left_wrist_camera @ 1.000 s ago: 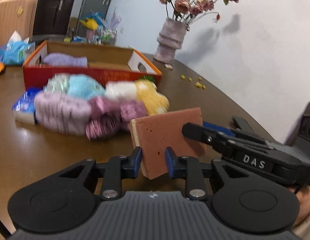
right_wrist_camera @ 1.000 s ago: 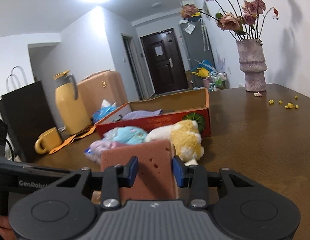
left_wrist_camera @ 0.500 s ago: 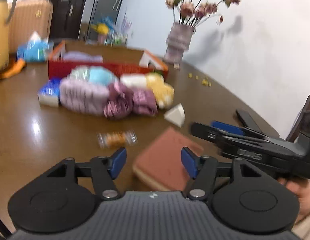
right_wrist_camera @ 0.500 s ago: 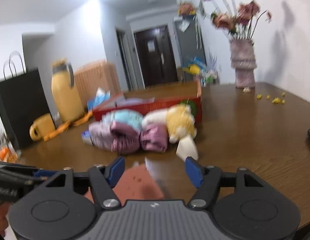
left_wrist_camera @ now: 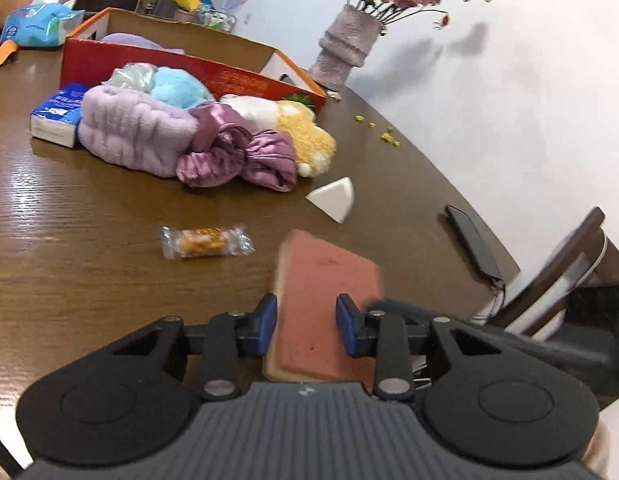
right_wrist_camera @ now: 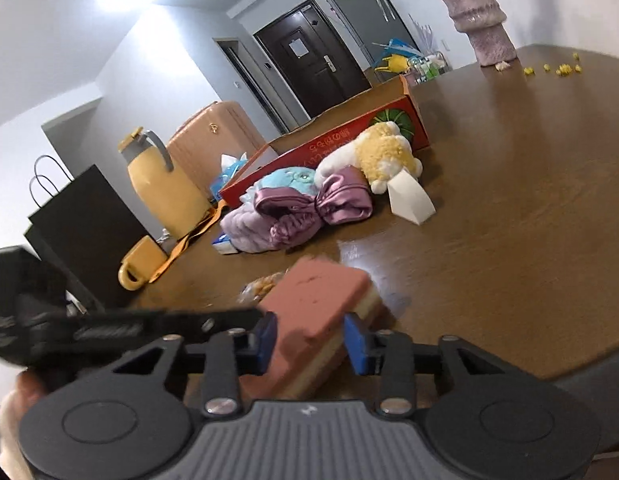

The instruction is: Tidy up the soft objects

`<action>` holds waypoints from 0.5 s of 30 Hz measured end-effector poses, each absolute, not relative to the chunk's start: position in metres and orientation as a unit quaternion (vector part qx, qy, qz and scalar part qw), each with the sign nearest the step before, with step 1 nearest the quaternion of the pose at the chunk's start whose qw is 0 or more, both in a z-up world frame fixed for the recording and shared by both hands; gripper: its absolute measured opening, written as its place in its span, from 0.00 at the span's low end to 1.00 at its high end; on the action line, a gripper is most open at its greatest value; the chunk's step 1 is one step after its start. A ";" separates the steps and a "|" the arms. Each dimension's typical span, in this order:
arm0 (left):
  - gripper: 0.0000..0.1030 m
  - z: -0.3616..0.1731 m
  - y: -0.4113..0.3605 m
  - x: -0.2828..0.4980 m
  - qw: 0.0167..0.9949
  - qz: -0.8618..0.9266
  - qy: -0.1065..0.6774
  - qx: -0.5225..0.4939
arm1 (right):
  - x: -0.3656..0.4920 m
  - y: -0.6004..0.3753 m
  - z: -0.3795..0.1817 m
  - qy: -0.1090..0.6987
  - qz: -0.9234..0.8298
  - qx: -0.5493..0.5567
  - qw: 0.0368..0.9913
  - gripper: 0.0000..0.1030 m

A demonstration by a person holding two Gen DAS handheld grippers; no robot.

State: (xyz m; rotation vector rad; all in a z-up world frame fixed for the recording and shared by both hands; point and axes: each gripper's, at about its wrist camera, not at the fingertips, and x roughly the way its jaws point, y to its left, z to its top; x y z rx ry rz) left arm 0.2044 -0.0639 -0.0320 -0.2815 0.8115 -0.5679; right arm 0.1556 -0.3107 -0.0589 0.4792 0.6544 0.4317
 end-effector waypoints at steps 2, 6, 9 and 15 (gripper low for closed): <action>0.33 -0.033 -0.066 0.203 0.873 -0.268 0.386 -0.128 | 0.163 -0.306 -0.059 0.315 0.206 0.225 0.899 0.32; 0.33 -0.036 -0.071 0.203 0.851 -0.294 0.404 -0.164 | 0.167 -0.305 -0.053 0.298 0.178 0.198 0.917 0.32; 0.39 -0.034 -0.083 0.199 0.833 -0.332 0.414 -0.154 | 0.162 -0.317 -0.046 0.277 0.145 0.194 0.930 0.33; 0.45 -0.006 -0.074 0.216 0.891 -0.287 0.334 -0.112 | 0.139 -0.349 -0.038 0.283 0.136 0.216 0.924 0.34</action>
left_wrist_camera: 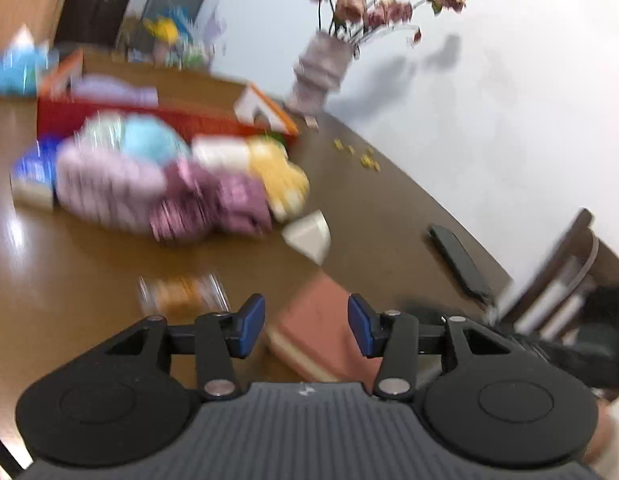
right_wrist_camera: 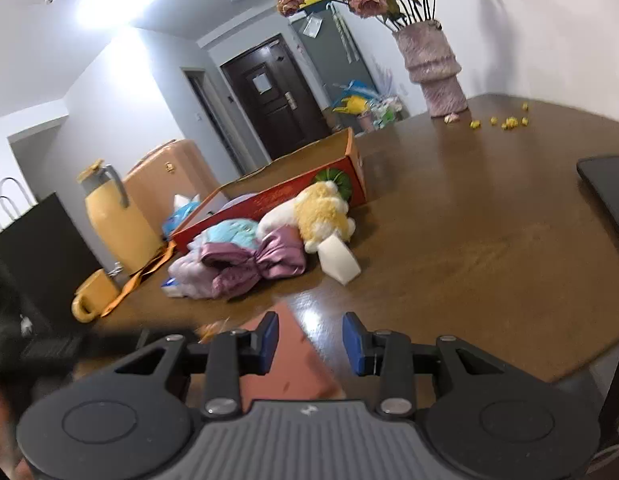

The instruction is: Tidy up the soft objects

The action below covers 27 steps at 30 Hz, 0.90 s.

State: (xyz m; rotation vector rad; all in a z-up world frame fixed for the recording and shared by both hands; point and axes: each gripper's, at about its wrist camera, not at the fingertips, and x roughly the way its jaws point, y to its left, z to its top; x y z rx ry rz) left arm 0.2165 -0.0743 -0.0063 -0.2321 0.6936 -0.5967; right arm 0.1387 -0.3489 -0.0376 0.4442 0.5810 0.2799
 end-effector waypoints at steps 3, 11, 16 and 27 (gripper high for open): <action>0.45 -0.004 -0.083 0.237 0.888 -0.295 0.339 -0.099 | 0.127 -0.350 -0.039 0.302 0.162 0.236 0.909 0.34; 0.28 -0.032 -0.093 0.232 0.863 -0.301 0.391 -0.110 | 0.132 -0.344 -0.056 0.314 0.149 0.253 0.903 0.34; 0.29 -0.031 -0.087 0.211 0.875 -0.276 0.383 -0.105 | 0.146 -0.342 -0.057 0.289 0.124 0.242 0.918 0.35; 0.46 -0.014 -0.102 0.242 0.898 -0.278 0.337 -0.047 | 0.124 -0.348 -0.055 0.332 0.204 0.283 0.876 0.36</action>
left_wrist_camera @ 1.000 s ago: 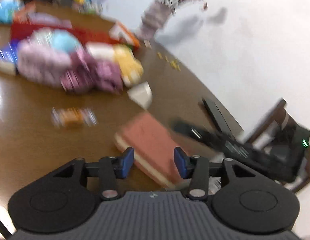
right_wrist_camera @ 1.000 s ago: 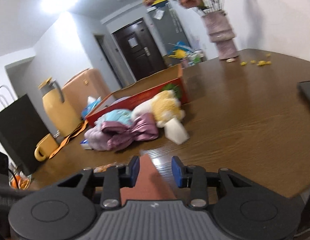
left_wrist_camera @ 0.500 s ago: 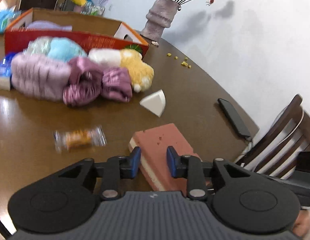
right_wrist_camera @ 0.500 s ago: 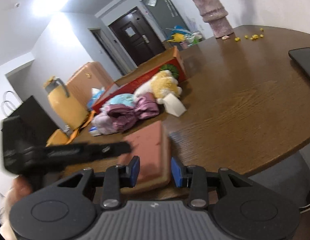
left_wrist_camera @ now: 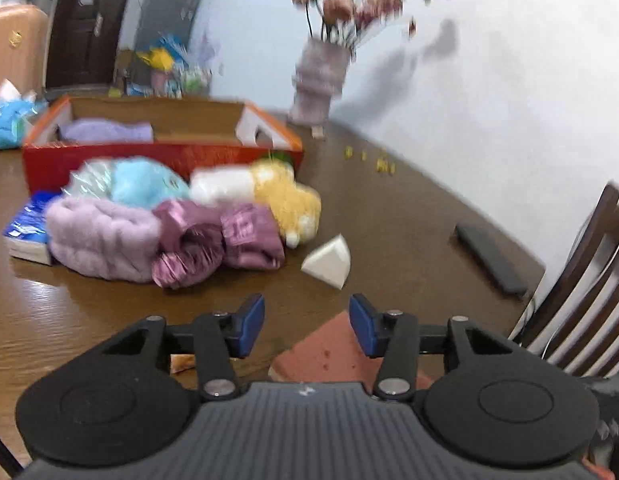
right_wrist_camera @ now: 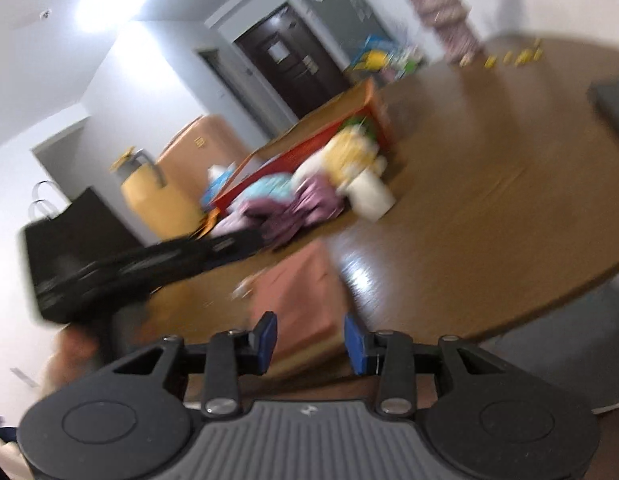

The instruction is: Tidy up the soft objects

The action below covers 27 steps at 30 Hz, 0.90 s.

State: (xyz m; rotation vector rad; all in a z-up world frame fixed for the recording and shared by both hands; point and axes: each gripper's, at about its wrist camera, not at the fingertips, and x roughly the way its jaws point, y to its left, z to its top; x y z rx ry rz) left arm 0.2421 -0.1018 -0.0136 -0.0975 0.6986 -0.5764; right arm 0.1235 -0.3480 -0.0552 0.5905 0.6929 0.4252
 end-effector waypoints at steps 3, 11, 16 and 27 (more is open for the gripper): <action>0.37 -0.023 -0.105 0.246 0.882 -0.286 0.371 -0.059 | 0.131 -0.337 -0.064 0.331 0.193 0.300 0.874 0.36; 0.39 -0.026 -0.083 0.230 0.879 -0.258 0.384 -0.116 | 0.159 -0.339 -0.065 0.308 0.144 0.290 0.895 0.36; 0.32 -0.032 -0.087 0.235 0.869 -0.265 0.395 -0.137 | 0.160 -0.341 -0.066 0.319 0.140 0.278 0.895 0.32; 0.30 0.062 -0.053 0.304 0.924 -0.233 0.257 -0.162 | 0.261 -0.311 0.039 0.235 0.186 0.195 0.934 0.29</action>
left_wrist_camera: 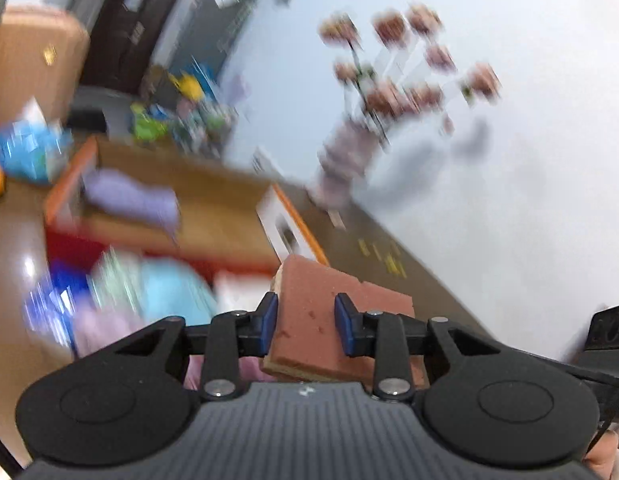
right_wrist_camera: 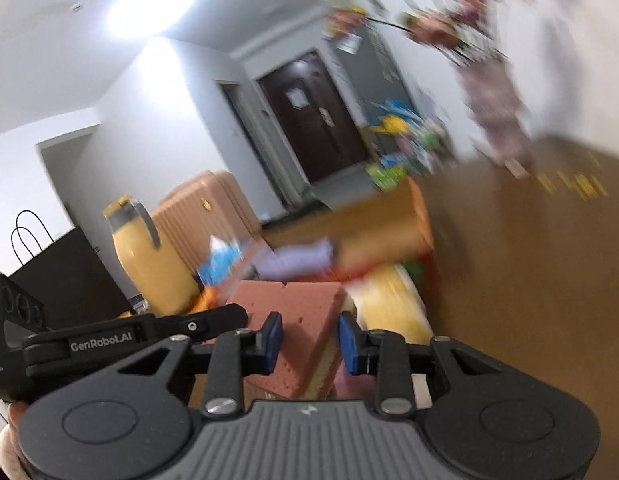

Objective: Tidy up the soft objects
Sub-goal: 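Lower the pink sponge into the box and open the right tool, then move the right tool to the white-and-yellow plush dog and grasp it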

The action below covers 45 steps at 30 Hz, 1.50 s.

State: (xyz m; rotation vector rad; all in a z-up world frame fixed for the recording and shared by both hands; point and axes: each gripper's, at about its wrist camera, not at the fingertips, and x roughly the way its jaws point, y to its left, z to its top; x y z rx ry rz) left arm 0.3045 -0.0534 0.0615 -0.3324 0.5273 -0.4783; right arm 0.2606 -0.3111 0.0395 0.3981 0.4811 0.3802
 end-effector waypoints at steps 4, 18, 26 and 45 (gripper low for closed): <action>0.30 0.082 -0.023 0.386 0.934 -0.183 0.261 -0.164 | 0.368 -0.270 0.067 0.248 0.211 0.171 0.930 0.29; 0.38 0.008 0.031 0.473 0.923 -0.086 0.362 -0.100 | 0.529 -0.162 -0.014 0.432 0.221 0.128 0.865 0.29; 0.46 0.051 0.033 0.439 0.938 -0.088 0.326 -0.082 | 0.510 -0.152 0.002 0.426 0.230 0.095 0.870 0.32; 0.88 0.159 -0.003 0.264 0.979 -0.122 0.163 0.009 | 0.278 -0.326 0.158 0.195 0.135 0.035 0.971 0.76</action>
